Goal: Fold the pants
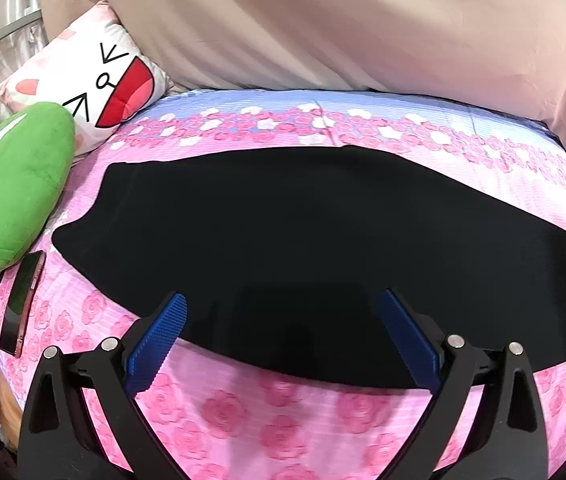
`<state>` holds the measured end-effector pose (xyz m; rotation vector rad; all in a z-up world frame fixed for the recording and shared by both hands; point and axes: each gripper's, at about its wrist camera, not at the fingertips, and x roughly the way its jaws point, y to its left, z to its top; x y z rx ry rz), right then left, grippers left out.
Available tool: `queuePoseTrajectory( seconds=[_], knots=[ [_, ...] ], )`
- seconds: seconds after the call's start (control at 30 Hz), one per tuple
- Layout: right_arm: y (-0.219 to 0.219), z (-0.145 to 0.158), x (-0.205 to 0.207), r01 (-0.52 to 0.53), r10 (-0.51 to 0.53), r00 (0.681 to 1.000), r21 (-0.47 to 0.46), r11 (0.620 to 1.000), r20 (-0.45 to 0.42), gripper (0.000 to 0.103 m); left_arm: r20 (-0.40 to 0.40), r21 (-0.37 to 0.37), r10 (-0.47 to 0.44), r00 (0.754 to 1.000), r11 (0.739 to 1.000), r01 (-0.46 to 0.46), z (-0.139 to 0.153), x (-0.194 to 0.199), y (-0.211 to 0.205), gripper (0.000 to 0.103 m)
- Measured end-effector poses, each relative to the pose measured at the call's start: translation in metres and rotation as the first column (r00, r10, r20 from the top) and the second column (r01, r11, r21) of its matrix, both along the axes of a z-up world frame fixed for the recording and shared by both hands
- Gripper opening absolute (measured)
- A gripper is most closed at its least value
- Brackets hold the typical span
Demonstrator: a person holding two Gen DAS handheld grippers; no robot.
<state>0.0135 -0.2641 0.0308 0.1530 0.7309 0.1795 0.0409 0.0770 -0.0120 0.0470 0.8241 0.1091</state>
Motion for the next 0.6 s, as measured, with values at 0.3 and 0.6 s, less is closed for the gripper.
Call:
queuePoseTrajectory(
  seconds=[0.3,0.6],
  knots=[
    [0.163,-0.06,0.06,-0.272,0.267,0.953,-0.017,0.962,-0.146,0.029,0.017,-0.009,0.028,0.999,1.0,-0.028,-0.001,-0.006,0.045,0.095],
    [0.184,-0.052,0.021,-0.28,0.269,0.959,-0.146,0.949,-0.09,0.059,0.012,-0.06,0.037,0.999,0.998,-0.036,-0.009,-0.006,0.067,0.095]
  ],
)
